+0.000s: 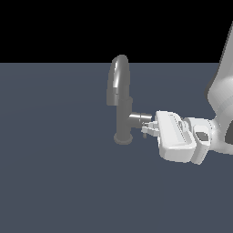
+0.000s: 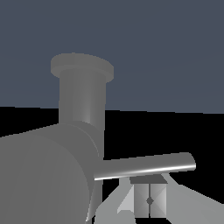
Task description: Turn on the faucet by rotating a designated handle.
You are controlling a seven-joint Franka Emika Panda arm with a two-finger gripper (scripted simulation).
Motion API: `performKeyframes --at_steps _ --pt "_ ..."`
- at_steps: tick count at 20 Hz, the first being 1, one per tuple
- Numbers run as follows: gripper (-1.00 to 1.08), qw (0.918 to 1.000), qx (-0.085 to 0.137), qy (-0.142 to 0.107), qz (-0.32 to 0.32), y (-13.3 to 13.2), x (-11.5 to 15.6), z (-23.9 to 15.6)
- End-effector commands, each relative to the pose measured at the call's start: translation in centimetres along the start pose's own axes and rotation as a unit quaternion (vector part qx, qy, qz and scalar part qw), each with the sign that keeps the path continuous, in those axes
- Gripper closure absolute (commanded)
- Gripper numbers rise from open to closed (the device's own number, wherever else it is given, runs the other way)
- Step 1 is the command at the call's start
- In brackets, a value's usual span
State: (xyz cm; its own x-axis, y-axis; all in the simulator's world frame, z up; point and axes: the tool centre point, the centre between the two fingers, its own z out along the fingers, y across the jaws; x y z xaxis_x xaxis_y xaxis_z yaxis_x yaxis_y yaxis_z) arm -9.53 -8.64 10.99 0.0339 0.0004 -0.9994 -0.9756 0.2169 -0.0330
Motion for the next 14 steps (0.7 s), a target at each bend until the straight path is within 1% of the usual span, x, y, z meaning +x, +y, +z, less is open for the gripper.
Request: performKeyframes --at_steps 1,14 --pt "1.08 1.0 0.0 0.0 0.001 -0.1 0.4 0.0" --pt "1.08 0.9999 0.002 0.003 0.014 -1.4 5.4 -0.2"
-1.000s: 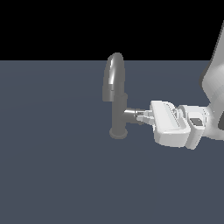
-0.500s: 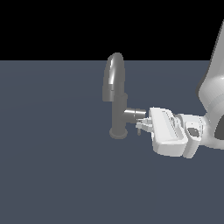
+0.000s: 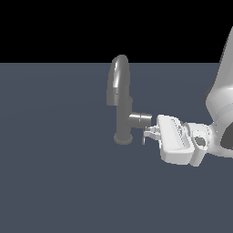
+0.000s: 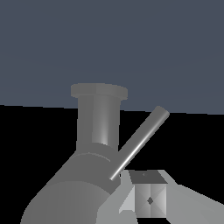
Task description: Turn on the faucet by rotating a designated handle.
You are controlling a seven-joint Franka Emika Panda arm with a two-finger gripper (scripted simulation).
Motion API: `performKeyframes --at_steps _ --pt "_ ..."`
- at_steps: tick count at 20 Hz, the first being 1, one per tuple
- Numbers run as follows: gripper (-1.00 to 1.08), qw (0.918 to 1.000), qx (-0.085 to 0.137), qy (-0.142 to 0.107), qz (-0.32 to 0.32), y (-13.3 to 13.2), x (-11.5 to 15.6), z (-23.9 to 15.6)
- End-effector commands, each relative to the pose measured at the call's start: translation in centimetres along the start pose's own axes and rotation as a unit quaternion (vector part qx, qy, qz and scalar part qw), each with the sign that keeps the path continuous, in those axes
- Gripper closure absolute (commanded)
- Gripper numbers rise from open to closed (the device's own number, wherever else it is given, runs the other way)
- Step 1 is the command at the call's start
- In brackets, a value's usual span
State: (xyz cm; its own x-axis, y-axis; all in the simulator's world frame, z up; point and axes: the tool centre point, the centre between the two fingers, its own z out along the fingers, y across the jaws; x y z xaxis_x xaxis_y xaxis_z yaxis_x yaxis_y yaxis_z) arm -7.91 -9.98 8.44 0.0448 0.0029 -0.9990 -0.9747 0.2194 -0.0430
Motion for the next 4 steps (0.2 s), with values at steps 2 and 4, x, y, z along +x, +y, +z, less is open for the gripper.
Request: performKeyframes --at_steps 2,4 --pt "1.08 0.9998 0.001 0.006 0.021 0.21 3.55 0.68" --pt "1.08 0.9997 0.001 0.006 0.022 0.12 3.93 0.66"
